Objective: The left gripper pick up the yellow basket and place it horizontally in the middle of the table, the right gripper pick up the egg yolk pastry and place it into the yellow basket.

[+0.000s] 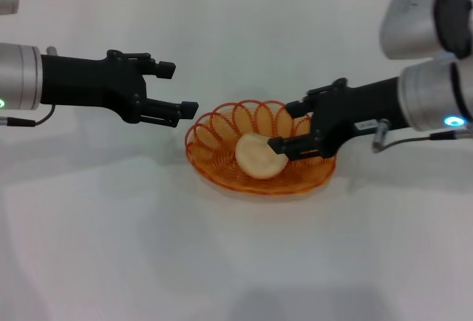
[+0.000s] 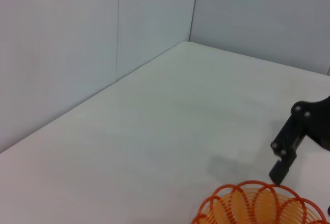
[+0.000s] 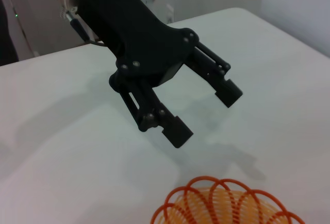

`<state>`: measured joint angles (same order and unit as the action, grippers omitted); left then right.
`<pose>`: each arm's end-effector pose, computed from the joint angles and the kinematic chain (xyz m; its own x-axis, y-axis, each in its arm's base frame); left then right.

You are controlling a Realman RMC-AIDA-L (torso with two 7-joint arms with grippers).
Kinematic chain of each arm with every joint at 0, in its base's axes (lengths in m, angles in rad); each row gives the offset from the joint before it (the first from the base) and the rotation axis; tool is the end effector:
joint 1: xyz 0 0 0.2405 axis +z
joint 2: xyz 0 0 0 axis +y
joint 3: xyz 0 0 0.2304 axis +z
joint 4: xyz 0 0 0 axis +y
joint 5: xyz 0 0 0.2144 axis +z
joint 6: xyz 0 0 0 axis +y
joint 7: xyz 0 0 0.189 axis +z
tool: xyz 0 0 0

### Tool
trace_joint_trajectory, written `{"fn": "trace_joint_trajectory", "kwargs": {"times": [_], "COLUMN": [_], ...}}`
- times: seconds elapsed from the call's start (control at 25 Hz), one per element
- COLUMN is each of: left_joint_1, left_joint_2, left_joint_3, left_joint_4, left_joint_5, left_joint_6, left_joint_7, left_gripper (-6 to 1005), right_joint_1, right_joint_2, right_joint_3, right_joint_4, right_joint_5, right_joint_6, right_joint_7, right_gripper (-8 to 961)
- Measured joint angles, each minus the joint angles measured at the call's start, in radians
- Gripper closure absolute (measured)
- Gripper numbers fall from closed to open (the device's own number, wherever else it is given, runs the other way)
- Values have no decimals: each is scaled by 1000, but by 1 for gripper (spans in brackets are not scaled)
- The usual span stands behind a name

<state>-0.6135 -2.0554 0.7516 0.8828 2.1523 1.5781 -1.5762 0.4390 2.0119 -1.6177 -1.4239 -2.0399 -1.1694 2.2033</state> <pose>-0.2037 0.3670 0.0011 0.8999 0.3038 0.3130 0.3739 -0.9067 -0.1951 0.1089 0.3450 -0.0609 0.9516 -0.2721 -0.1427 -0.3011 -0.9181 -0.2576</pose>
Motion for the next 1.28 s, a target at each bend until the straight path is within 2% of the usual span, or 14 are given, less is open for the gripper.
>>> {"fn": "trace_joint_trajectory", "kwargs": {"times": [0.24,0.52,0.72,1.28], "left_joint_1": [22,29,41,43], "left_joint_2": [9,15,11,4], "left_joint_3": [0,6,6,35], "left_joint_4": [1,1,-1,-2], "left_joint_5": [-37,-37,-36,-27], "left_joint_6": [56,131,170,202], "left_joint_7": [22,31,42,64], "left_gripper": [115,115,115,115], "right_joint_1": [-116,-216,-250,-252], "right_joint_2": [0,-1,-1,-1], "right_joint_3": [55,174,214,219], "right_joint_4": [-81,-62,-56,-64], "right_joint_5": [27,178,210,204], "right_joint_6": [-28,-125,-174,-210], "right_joint_7": [-75,-236,-306,-321], "right_gripper": [288,94,101,106]}}
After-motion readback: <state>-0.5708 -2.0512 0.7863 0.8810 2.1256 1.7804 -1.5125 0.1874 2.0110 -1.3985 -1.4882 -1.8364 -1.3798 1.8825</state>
